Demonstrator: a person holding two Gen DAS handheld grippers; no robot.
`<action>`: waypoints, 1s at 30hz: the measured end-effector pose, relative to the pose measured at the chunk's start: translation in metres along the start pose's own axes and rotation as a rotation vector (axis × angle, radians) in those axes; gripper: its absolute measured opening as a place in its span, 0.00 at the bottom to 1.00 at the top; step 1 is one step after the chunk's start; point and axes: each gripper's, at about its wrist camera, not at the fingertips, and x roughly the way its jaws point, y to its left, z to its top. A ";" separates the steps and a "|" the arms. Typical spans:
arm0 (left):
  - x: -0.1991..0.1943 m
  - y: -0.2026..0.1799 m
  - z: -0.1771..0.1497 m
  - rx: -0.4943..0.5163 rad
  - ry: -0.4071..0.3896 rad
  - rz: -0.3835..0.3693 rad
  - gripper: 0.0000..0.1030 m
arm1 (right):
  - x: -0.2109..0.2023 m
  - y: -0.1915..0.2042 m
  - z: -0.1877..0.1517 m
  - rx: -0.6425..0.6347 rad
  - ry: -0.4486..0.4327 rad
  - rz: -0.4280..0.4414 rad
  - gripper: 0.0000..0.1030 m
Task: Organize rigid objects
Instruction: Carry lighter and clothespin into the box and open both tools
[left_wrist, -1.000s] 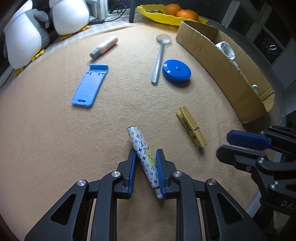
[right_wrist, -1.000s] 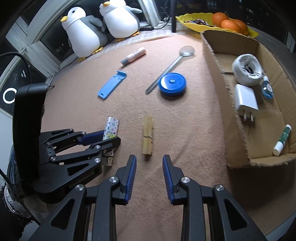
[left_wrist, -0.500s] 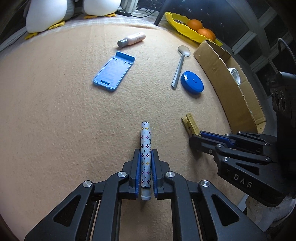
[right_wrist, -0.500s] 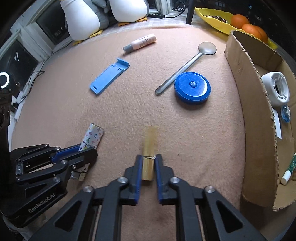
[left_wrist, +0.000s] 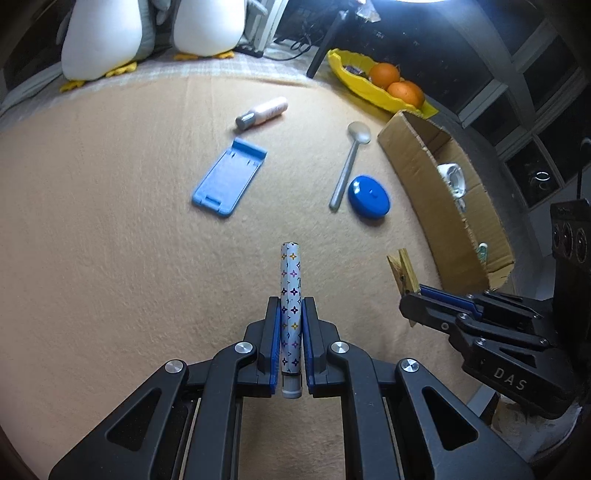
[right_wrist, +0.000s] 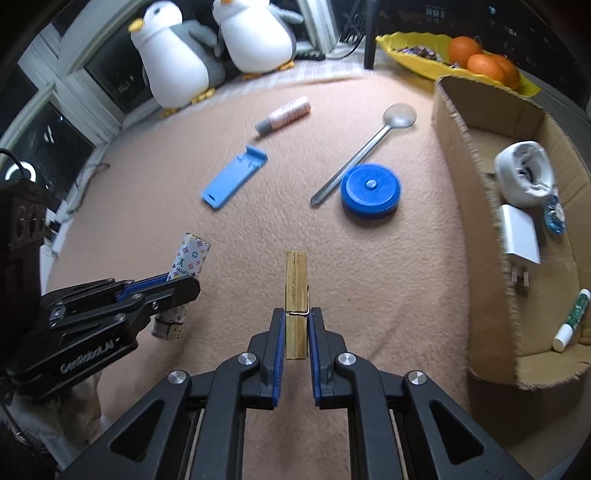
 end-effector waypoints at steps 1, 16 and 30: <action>-0.003 -0.004 0.004 0.003 -0.009 -0.005 0.09 | -0.008 -0.002 0.001 0.005 -0.015 0.001 0.10; -0.010 -0.110 0.063 0.144 -0.087 -0.129 0.09 | -0.101 -0.082 0.011 0.101 -0.190 -0.084 0.10; 0.063 -0.213 0.063 0.267 0.021 -0.169 0.09 | -0.090 -0.165 0.003 0.248 -0.171 -0.172 0.10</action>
